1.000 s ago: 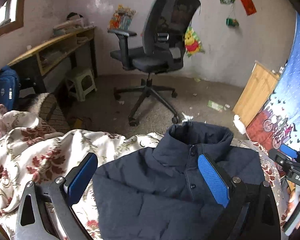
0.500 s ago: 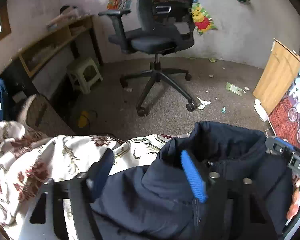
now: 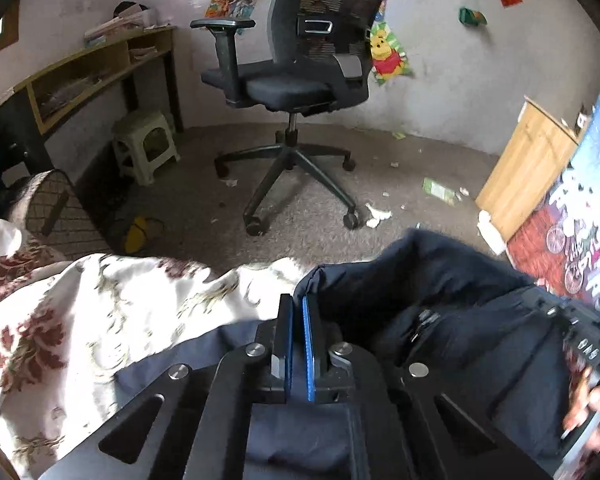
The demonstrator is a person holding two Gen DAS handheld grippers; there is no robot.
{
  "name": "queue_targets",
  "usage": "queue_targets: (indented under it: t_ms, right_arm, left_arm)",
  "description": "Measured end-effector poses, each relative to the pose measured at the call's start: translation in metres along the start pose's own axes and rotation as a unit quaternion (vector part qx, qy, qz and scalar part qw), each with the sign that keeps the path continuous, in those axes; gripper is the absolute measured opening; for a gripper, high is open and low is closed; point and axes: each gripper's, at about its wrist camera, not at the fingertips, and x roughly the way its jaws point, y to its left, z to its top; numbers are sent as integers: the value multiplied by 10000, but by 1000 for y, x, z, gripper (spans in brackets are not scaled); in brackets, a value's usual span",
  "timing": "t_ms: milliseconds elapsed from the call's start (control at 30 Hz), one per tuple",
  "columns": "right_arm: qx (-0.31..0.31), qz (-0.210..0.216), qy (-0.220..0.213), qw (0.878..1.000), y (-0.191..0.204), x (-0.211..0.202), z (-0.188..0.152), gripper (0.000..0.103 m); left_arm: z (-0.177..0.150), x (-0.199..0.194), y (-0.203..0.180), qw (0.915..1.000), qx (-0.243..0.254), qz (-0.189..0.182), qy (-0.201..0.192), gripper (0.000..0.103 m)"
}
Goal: Fold large clothes
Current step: 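Close the left tool on the jacket's collar end while the right tool grasps beside it, then lift the collar end with both tools and fold it over toward the hem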
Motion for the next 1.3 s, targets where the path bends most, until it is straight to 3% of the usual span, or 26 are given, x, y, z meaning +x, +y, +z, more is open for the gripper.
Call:
queue_targets:
  t_ms: [133, 233, 400, 500, 667, 767, 833, 933, 1000, 1067, 1200, 1300]
  right_arm:
    - [-252, 24, 240, 9994, -3, -20, -29, 5]
    - [-558, -212, 558, 9967, -2, -12, -45, 4]
    - [-519, -349, 848, 9944, -8, 5, -59, 2]
    - [-382, -167, 675, 9968, -9, -11, -51, 2]
    - [-539, -30, -112, 9985, -2, -55, -18, 3]
    - [-310, 60, -188, 9993, 5, -47, 7, 3]
    - [-122, 165, 37, 9998, 8, -25, 18, 3]
    - [-6, 44, 841, 9964, 9, 20, 8, 3]
    - [193, 140, 1218, 9923, 3, 38, -9, 3]
    - [273, 225, 1183, 9923, 4, 39, -18, 3]
    - [108, 391, 1315, 9905, 1, 33, -22, 3]
    - [-192, 382, 1492, 9879, 9, 30, -27, 4]
  left_arm:
    - [-32, -10, 4, 9989, 284, 151, 347, 4]
    - [-58, -5, -7, 9956, 635, 279, 625, 4]
    - [-87, 18, -19, 9911, 885, 503, 854, 4]
    - [-90, 16, -19, 9917, 876, 519, 790, 4]
    - [-92, 5, -21, 9905, 1086, 549, 638, 4]
    - [-91, 3, -21, 9908, 1068, 526, 643, 4]
    - [-90, 2, -21, 9909, 1071, 523, 630, 4]
    - [-88, -4, -20, 9908, 1129, 574, 481, 7]
    - [-86, -17, -17, 9937, 1012, 394, 282, 8]
    - [-81, -36, -10, 9963, 845, 140, -20, 8]
    - [-68, -62, -8, 9946, 778, -96, -675, 28]
    - [-50, -60, -18, 9935, 735, -415, -766, 28]
